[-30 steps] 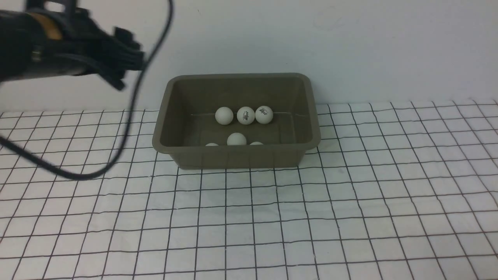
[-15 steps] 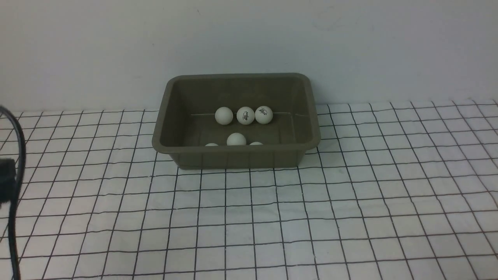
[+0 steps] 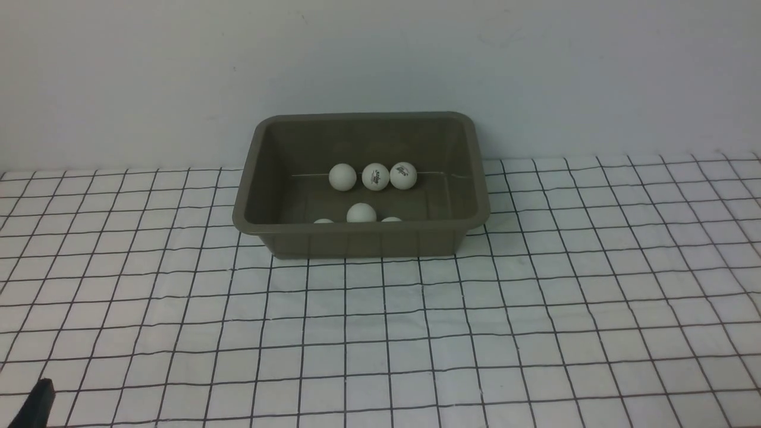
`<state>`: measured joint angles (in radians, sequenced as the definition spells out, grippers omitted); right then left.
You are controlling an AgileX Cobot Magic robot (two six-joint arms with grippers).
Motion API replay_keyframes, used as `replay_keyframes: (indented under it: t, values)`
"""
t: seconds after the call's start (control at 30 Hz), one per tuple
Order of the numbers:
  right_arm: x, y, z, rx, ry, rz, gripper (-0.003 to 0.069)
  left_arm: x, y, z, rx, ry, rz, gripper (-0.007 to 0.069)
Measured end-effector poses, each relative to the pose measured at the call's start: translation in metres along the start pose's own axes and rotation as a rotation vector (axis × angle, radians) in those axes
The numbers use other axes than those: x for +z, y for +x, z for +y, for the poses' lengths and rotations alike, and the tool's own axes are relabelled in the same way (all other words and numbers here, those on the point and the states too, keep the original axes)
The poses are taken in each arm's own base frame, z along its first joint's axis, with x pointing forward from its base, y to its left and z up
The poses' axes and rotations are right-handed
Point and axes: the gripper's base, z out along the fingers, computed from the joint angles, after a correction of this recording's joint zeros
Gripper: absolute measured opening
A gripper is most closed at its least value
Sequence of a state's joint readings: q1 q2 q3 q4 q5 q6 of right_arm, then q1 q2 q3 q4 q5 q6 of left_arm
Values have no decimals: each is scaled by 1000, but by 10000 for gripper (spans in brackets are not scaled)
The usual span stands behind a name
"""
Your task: Put the table tennis balls into the box on the white checkered tablecloth.
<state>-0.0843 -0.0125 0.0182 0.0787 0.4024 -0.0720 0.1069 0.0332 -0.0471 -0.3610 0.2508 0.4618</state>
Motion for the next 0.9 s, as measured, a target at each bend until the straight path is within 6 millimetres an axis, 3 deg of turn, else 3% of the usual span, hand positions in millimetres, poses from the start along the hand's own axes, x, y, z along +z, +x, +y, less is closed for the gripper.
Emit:
replay_keyframes:
  t: [0.3,0.9]
  values:
    - [0,0,0,0,0,-1,459,2,21,-3,-2,10,21,469]
    - [0,0,0,0,0,-1,459,2,26,-3,-45,7,73,469]
